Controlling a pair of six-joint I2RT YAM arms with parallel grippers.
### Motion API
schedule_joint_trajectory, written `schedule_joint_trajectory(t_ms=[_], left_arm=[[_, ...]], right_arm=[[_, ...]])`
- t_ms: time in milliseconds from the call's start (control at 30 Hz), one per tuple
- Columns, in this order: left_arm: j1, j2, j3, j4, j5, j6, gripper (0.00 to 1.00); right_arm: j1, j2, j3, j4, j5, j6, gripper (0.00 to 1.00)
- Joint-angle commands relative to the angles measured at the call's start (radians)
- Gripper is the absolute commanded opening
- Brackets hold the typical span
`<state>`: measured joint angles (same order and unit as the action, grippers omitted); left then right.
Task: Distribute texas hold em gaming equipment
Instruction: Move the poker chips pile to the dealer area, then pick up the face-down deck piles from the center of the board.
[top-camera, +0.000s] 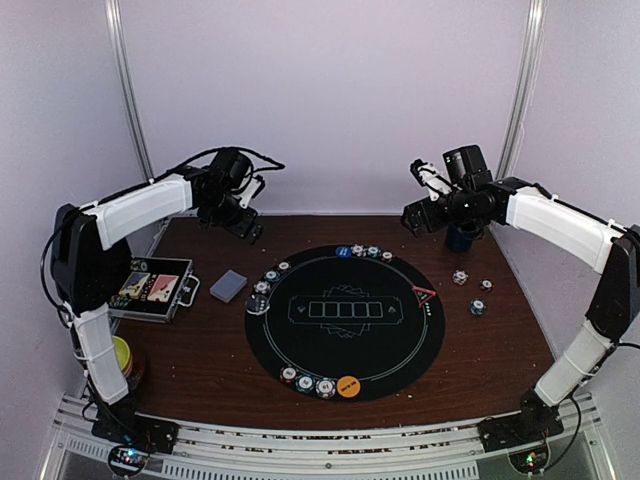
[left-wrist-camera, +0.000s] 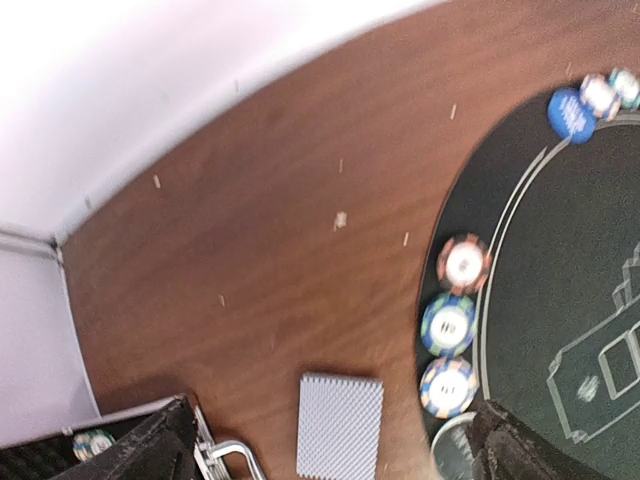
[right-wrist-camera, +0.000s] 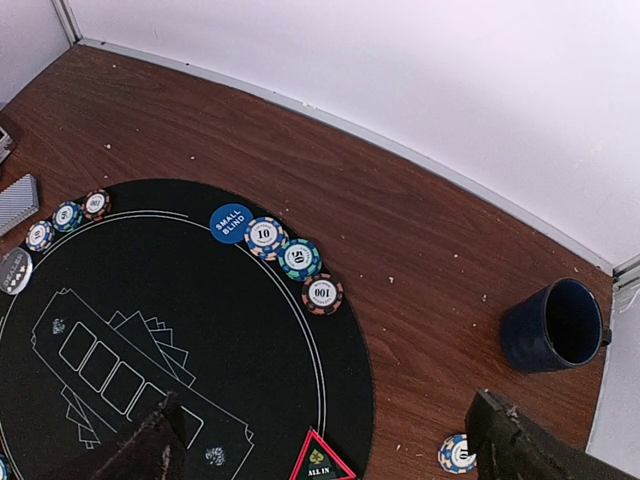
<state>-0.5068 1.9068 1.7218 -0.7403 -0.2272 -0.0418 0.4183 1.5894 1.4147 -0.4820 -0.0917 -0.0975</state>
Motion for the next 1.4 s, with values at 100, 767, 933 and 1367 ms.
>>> schedule_joint_trajectory(t_ms=[100, 767, 933, 1367], left_arm=[[0.083, -0.023, -0.147, -0.033, 0.161, 0.009, 0.98], [0.164, 0.107, -0.175, -0.036, 0.276, 0.097, 0.98], [0.178, 0.126, -0.168, -0.036, 0.277, 0.100, 0.98], [0.194, 0.192, -0.141, -0.046, 0.324, 0.119, 0.98]], right_arm=[[-0.003, -0.015, -0.013, 0.004, -0.023, 0.012, 0.98], [-0.003, -0.027, -0.022, 0.008, -0.071, 0.027, 0.98], [-0.003, -0.023, -0.023, 0.008, -0.070, 0.027, 0.98], [-0.003, -0.026, -0.026, 0.013, -0.071, 0.028, 0.98]])
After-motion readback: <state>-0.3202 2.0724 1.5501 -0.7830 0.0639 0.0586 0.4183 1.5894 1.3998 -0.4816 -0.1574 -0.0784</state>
